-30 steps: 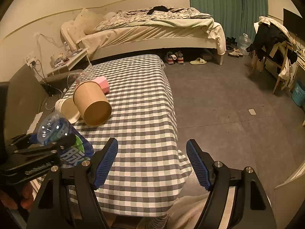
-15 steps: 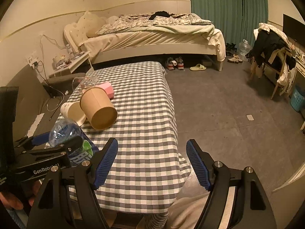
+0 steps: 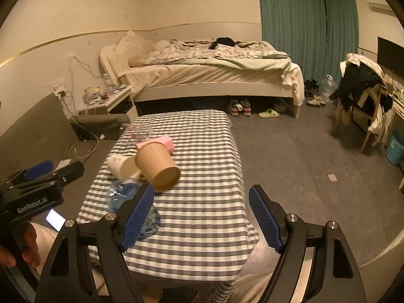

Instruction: Flip cup upside down

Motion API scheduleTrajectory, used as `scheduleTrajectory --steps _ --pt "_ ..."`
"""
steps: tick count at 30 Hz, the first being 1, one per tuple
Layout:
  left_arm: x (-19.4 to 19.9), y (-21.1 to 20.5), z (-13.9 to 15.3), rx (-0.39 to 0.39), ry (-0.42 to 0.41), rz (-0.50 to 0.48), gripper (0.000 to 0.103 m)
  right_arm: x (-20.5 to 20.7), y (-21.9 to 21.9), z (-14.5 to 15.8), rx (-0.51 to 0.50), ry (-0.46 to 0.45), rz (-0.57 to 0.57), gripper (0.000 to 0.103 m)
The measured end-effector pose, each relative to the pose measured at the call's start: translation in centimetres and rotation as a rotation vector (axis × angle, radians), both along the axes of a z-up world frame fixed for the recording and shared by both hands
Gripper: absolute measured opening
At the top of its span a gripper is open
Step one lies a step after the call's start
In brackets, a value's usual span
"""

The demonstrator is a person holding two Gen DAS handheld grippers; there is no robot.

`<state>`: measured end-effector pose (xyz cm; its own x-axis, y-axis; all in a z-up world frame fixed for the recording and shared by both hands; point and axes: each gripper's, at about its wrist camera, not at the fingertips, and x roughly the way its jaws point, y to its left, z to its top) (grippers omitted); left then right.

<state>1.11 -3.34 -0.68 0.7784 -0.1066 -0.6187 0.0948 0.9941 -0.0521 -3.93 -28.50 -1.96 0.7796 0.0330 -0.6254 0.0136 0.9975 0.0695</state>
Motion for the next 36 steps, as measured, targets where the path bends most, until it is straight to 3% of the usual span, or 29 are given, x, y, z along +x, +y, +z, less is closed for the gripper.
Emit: scheduleTrajectory --steps 9,20,23,25,30,36 --pt "-2.6 1.9 -1.8 0.024 -0.032 0.059 0.093 -0.8 2.8 -1.1 -0.008 0.008 0.042 0.080" --pt "-3.5 1.5 -3.5 0.036 -0.008 0.044 0.093 -0.8 3.2 -3.2 -0.010 0.025 0.028 0.080" --pt "-3.3 1.5 -3.8 0.036 0.001 0.050 0.094 -0.6 3.2 -3.5 -0.020 0.033 0.021 0.092" --pt "-3.3 1.5 -3.7 0.031 -0.001 0.059 0.102 -0.4 3.2 -3.6 -0.025 0.039 0.013 0.093" --pt "-3.1 1.5 -3.6 0.055 -0.012 0.072 0.103 0.0 2.8 -3.7 -0.026 0.053 -0.004 0.102" --pt "-3.1 1.7 -3.9 0.055 -0.001 0.074 0.103 0.0 3.2 -3.7 -0.039 0.041 -0.003 0.103"
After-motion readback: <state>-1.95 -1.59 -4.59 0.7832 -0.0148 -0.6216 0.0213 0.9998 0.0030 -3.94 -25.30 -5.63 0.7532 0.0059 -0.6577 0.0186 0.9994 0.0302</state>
